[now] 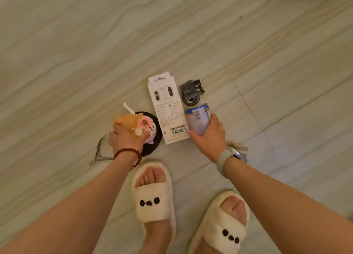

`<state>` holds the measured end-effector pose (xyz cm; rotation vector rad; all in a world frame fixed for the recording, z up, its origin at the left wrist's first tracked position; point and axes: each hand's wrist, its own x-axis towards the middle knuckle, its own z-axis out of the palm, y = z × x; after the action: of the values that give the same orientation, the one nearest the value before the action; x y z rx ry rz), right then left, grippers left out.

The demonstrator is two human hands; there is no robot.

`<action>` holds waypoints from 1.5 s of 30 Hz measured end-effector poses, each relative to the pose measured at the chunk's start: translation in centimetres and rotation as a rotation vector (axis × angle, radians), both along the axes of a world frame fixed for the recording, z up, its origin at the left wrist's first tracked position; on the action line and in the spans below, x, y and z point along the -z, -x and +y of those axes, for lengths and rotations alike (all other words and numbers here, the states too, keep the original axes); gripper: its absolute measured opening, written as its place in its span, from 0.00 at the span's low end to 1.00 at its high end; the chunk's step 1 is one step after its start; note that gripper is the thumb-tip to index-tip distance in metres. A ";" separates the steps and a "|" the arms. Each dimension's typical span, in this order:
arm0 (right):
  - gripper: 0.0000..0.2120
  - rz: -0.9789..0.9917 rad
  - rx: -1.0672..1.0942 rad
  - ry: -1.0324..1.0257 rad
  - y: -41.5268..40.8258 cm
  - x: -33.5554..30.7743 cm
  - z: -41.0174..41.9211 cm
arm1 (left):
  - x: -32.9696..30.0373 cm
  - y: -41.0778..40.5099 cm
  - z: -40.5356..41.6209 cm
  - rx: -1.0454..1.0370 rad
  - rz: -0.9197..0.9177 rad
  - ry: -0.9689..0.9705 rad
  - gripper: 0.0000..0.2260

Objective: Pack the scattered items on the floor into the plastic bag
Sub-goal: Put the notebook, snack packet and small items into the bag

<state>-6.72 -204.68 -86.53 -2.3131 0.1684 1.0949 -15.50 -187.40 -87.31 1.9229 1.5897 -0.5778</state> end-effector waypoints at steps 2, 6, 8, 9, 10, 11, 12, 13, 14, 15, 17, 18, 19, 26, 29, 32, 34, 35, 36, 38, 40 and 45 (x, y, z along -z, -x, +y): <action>0.37 -0.034 0.020 0.000 0.1 0.3 0.2 | -0.2 -0.3 0.0 -0.032 -0.049 -0.020 0.37; 0.35 0.053 0.184 0.010 0.3 -2.6 -0.2 | -3.7 -0.8 -1.4 -0.049 -0.170 0.013 0.26; 0.37 0.118 0.242 -0.005 0.7 -5.3 -1.5 | -7.1 -1.2 -2.1 -0.052 -0.195 0.027 0.23; 0.37 0.145 0.270 -0.002 0.8 -6.9 -2.1 | -8.8 -1.5 -2.3 -0.084 -0.215 0.036 0.22; 0.35 0.163 0.299 0.007 0.6 -9.1 -2.5 | -10.6 -1.8 -2.3 -0.131 -0.231 0.058 0.21; 0.32 0.173 0.327 0.016 0.3 -11.8 -2.8 | -12.8 -2.3 -2.4 -0.175 -0.233 0.083 0.20; 0.26 0.174 0.365 0.019 -0.3 -14.5 -3.0 | -15.3 -3.0 -2.4 -0.198 -0.238 0.105 0.20; 0.21 0.181 0.419 0.010 -1.1 -17.4 -3.3 | -17.9 -4.0 -2.6 -0.201 -0.253 0.134 0.20; 0.18 0.197 0.470 -0.009 -1.8 -19.9 -3.6 | -20.3 -4.9 -2.7 -0.187 -0.268 0.164 0.20; 0.16 0.205 0.499 -0.025 -2.6 -22.3 -4.0 | -22.6 -6.0 -2.9 -0.168 -0.287 0.194 0.20; 0.15 0.185 0.551 -0.047 -4.6 -26.9 -4.6 | -27.4 -8.6 -3.0 -0.117 -0.322 0.268 0.18; 0.15 0.166 0.580 -0.064 -6.0 -29.4 -4.6 | -29.8 -10.3 -3.0 -0.087 -0.333 0.300 0.18; 0.17 0.150 0.613 -0.077 -7.3 -31.9 -4.7 | -32.0 -11.8 -2.9 -0.047 -0.336 0.335 0.18; 0.18 0.022 0.879 -0.181 -15.8 -43.1 -6.8 | -43.9 -22.1 -3.2 0.216 -0.425 0.433 0.12; 0.19 -0.043 0.904 -0.176 -19.9 -44.7 -8.9 | -46.2 -26.9 -3.9 0.282 -0.477 0.414 0.16; 0.21 -0.063 0.909 -0.140 -24.6 -45.0 -11.5 | -47.0 -31.6 -5.6 0.301 -0.512 0.406 0.16; 0.21 -0.074 0.904 -0.167 -28.5 -44.1 -13.4 | -46.7 -35.0 -7.2 0.311 -0.519 0.400 0.16; 0.22 -0.082 0.897 -0.184 -30.8 -43.1 -14.3 | -46.0 -36.9 -8.1 0.308 -0.525 0.394 0.16; 0.23 -0.087 0.884 -0.191 -33.4 -42.1 -15.1 | -45.3 -38.8 -9.1 0.302 -0.527 0.386 0.17; 0.24 -0.098 0.856 -0.196 -38.9 -39.1 -16.4 | -42.9 -43.2 -11.1 0.282 -0.526 0.361 0.19; 0.24 -0.097 0.799 -0.200 -44.1 -35.3 -17.5 | -39.8 -47.9 -13.3 0.259 -0.542 0.333 0.21; 0.26 -0.071 0.709 -0.133 -53.2 -24.8 -17.9 | -31.9 -57.1 -17.6 0.245 -0.574 0.274 0.20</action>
<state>46.49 -222.58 -61.75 -1.9202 0.7912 0.6330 41.61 -204.98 -55.40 1.8603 0.8784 -0.2788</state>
